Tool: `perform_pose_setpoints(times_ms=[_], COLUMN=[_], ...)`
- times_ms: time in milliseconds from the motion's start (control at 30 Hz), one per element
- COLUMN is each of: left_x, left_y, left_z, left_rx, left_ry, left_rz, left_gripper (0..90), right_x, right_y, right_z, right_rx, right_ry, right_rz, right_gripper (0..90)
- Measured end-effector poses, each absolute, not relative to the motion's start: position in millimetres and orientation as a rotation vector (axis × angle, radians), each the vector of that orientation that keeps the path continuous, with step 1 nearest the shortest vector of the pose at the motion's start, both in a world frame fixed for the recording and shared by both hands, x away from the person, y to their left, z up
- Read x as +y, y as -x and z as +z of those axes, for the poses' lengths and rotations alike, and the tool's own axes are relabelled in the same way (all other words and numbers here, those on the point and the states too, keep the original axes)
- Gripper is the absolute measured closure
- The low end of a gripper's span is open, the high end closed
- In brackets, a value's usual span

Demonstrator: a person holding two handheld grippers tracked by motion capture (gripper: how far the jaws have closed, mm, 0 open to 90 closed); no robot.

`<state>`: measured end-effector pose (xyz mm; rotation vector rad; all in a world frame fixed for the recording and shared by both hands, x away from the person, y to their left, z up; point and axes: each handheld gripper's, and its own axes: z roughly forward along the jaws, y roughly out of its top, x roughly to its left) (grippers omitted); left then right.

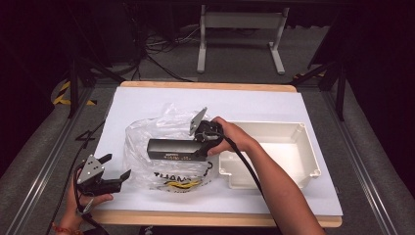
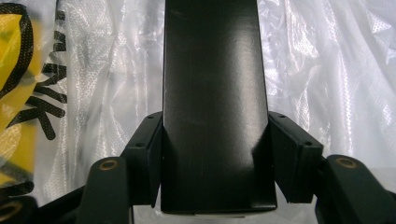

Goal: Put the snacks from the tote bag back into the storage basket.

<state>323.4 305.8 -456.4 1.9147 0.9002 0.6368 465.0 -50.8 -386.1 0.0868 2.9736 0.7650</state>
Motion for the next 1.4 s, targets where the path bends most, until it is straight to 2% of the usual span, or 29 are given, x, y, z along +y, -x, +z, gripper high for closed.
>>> perform_pose_setpoints(times_ms=[1400], left_x=[309], left_y=[-322], left_z=[-455], left_rx=[0.899], left_ry=[-1.88], left_rz=[0.629], left_gripper=[12.2], right_x=[-65], right_y=[-440], right_z=[-338], right_rx=[2.817], right_ry=[0.014], right_rz=[0.849], right_gripper=[43.3])
